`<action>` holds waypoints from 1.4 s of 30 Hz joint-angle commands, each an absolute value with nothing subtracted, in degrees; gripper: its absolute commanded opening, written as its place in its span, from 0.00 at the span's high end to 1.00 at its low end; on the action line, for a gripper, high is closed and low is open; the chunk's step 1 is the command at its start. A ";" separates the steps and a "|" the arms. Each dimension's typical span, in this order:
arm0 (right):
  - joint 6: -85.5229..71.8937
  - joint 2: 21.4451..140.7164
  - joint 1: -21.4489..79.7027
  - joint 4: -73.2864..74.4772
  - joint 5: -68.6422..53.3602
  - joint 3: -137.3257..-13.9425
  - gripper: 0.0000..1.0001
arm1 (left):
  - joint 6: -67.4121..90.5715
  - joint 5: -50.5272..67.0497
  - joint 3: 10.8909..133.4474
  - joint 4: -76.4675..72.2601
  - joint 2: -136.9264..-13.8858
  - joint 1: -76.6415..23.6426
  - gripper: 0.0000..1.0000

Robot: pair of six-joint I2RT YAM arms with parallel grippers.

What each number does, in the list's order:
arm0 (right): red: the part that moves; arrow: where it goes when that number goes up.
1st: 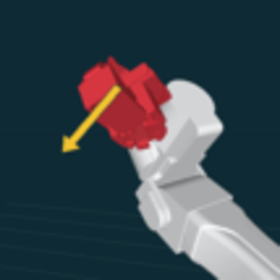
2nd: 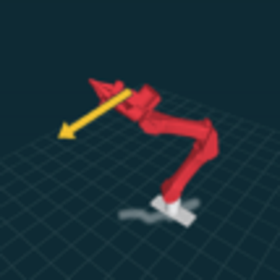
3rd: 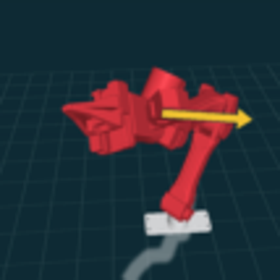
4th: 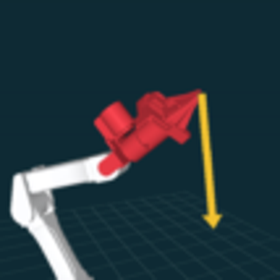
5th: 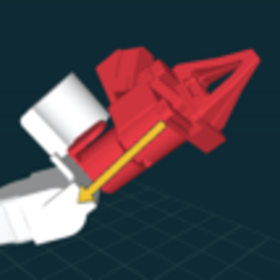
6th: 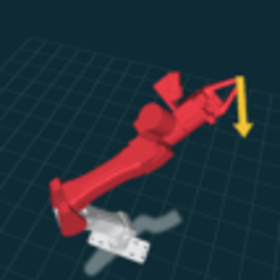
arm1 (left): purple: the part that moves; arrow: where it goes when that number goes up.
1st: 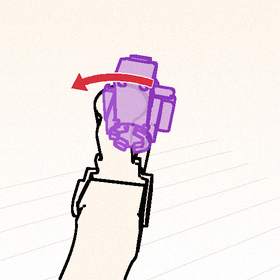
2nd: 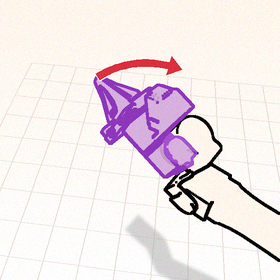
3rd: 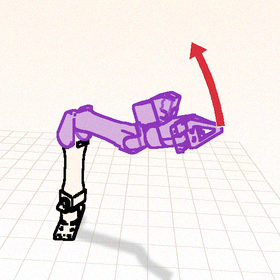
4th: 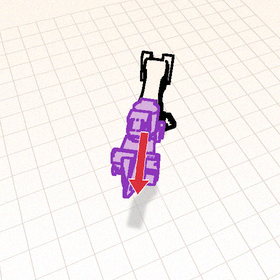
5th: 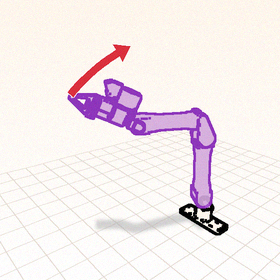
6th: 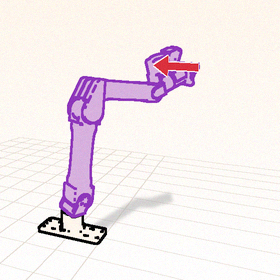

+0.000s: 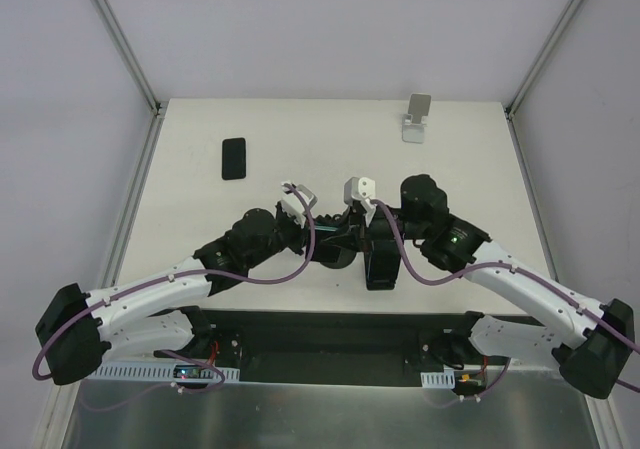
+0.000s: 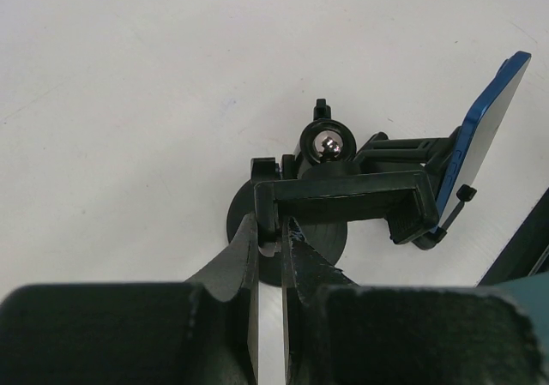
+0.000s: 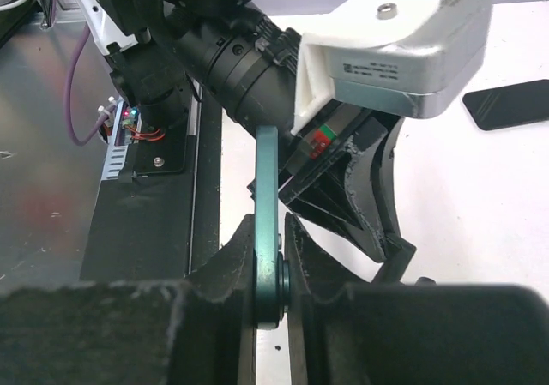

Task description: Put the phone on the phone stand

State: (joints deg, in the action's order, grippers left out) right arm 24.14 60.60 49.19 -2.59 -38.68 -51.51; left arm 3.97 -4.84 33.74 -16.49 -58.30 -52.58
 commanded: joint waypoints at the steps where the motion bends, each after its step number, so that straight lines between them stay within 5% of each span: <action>1: 25.15 57.84 47.73 -7.82 -42.63 -55.20 1.00 | 6.31 -4.74 34.98 -13.36 -56.87 -53.44 1.00; 4: 22.42 55.03 47.72 -5.02 -39.82 -53.97 0.99 | 10.18 -5.80 36.12 -10.47 -56.60 -53.44 1.00; 7: 19.00 51.95 47.81 -1.06 -37.10 -52.56 1.00 | 14.57 -5.54 38.05 -5.02 -55.03 -53.52 0.71; 8: 17.94 49.86 47.81 -0.27 -36.57 -51.78 1.00 | 15.55 -5.02 38.32 -3.79 -54.24 -53.53 0.52; 11: 15.66 45.64 47.73 3.42 -34.11 -50.45 1.00 | 18.80 -3.52 39.55 -0.27 -49.93 -53.44 0.33; 18: 13.02 42.01 47.81 9.57 -33.22 -50.09 1.00 | 20.30 7.62 46.39 6.85 -42.45 -53.09 0.30; 23: 8.71 42.01 47.90 9.23 -37.61 -51.94 1.00 | 18.02 34.08 50.62 6.50 -45.87 -53.00 0.21; 27: 4.05 42.89 48.51 4.67 -39.90 -51.94 1.00 | 17.93 42.69 52.99 5.98 -50.87 -53.09 0.27; 31: 2.55 43.77 51.32 2.82 -37.45 -53.35 1.00 | 19.51 47.20 54.75 5.10 -55.10 -53.26 0.57; 37: 2.02 45.52 55.28 1.68 -32.18 -55.46 0.99 | 21.01 48.78 54.76 2.73 -57.22 -53.96 0.75; 42: 0.27 46.58 56.60 0.27 -28.48 -55.55 1.00 | 21.09 46.77 53.88 2.37 -55.82 -53.96 1.00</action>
State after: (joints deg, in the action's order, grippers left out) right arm 0.71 46.33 55.09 9.26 -31.55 -52.10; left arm 18.44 46.81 52.27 4.89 -56.86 -53.34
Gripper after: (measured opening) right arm 0.147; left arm 0.052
